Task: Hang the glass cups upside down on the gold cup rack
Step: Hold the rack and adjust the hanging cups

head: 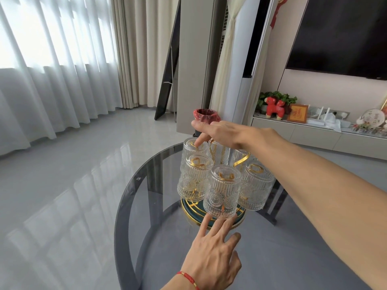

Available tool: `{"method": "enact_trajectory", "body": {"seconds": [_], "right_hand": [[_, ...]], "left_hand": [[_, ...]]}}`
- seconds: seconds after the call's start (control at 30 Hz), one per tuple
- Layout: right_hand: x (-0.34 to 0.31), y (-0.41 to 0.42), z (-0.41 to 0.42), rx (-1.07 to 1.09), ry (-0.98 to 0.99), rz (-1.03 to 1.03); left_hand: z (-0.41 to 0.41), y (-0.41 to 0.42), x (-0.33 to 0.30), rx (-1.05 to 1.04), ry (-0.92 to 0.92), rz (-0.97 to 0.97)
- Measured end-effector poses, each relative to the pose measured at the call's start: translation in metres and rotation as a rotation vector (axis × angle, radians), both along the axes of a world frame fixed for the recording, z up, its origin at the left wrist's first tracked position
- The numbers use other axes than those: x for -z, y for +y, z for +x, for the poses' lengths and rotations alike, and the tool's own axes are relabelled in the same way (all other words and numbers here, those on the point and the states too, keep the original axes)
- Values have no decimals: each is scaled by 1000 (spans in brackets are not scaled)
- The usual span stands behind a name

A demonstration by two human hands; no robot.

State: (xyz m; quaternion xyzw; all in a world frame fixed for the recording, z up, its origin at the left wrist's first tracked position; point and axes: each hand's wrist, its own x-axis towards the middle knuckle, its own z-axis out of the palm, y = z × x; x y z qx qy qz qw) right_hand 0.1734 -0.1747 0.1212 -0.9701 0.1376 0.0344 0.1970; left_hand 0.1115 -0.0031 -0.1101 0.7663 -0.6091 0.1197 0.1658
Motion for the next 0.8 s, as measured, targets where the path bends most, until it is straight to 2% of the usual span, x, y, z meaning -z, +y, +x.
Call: {"method": "enact_trajectory", "body": {"seconds": [0.23, 0.53, 0.8], "right_hand": [[-2, 2, 13, 8, 65, -14], [1, 3, 13, -10, 39, -44], [4, 2, 3, -40, -124, -6]], "left_hand": [[0, 0, -1, -3, -14, 16], [0, 0, -4, -2, -19, 41], [0, 0, -3, -1, -9, 33]]}}
